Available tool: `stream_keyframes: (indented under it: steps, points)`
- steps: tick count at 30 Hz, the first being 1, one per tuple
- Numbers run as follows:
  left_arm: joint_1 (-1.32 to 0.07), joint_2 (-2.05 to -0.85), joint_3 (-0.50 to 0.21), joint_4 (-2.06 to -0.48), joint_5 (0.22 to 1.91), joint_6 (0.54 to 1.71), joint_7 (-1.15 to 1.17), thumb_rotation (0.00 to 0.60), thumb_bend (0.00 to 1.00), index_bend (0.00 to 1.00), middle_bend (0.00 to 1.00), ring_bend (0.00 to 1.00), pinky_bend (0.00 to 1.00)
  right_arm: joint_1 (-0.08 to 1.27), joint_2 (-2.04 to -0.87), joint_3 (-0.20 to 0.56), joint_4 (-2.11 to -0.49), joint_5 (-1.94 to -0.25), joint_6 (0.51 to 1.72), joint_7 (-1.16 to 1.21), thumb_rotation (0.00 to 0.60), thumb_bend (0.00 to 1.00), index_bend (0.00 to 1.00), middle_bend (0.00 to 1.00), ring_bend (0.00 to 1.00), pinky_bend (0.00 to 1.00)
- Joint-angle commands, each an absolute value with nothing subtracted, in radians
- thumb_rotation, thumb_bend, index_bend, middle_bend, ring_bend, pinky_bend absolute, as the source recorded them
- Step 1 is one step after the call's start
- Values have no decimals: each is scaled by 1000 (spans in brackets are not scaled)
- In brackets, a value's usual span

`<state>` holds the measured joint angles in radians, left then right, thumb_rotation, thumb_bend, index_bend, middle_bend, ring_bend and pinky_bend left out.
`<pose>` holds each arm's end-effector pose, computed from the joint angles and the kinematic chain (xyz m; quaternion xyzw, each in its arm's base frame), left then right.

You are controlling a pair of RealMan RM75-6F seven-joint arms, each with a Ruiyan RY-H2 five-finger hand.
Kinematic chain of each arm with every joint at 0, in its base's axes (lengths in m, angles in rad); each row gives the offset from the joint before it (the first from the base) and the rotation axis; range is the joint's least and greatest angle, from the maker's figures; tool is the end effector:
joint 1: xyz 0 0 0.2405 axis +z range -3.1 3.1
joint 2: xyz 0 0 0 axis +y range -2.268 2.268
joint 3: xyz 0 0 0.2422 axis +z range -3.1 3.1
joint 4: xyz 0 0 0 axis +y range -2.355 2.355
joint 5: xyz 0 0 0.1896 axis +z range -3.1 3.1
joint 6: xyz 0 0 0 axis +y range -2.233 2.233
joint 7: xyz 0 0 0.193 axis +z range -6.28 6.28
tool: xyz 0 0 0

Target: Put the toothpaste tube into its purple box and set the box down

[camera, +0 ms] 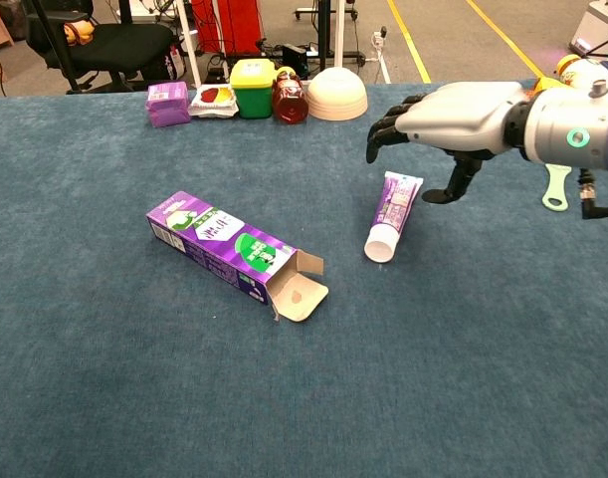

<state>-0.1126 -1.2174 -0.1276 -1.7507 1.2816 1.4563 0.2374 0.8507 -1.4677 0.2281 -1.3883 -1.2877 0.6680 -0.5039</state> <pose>-0.2834 0.2434 0.1489 -0.5383 -0.4296 -0.3644 0.6268 -0.1010 -0.3976 -0.0182 0.8604 -0.1886 0.2693 0.3894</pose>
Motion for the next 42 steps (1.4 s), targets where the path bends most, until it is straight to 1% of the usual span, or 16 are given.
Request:
stream_keyframes:
  steps: [1,8,14,26,32,37,42]
  points:
    - [-115,-1220,-129,-1750,1275,1452,243,600,50,0,0,0,84,876,-1488,228,-1368,-1250,649,-529,600,413,187,109,26,23]
    - [-120,-1224,-131,-1749,1259,1445,253,600,51,0,0,0,83,924,-1517,203,-1324,-1191,642,-641,600,529,199,109,26,26]
    - [-123,-1225,-131,-1750,1253,1442,258,600,51,0,0,0,83,967,-1546,182,-1285,-1081,644,-774,600,571,211,109,26,26]
    - [-130,-1222,-131,-1751,1236,1429,259,600,50,0,0,0,84,1041,-1603,100,-1237,-871,689,-1020,600,634,269,109,26,27]
    - [-130,-1221,-128,-1754,1238,1429,259,600,51,0,0,0,84,1061,-1617,64,-1232,-802,722,-1084,600,648,345,109,26,27]
    - [-131,-1220,-125,-1756,1238,1429,259,600,51,0,0,0,84,1070,-1604,45,-1246,-741,748,-1119,600,673,397,109,26,27]
    - [-131,-1219,-122,-1758,1239,1429,260,600,50,0,0,0,84,1071,-1557,23,-1304,-685,781,-1142,600,684,392,109,26,27]
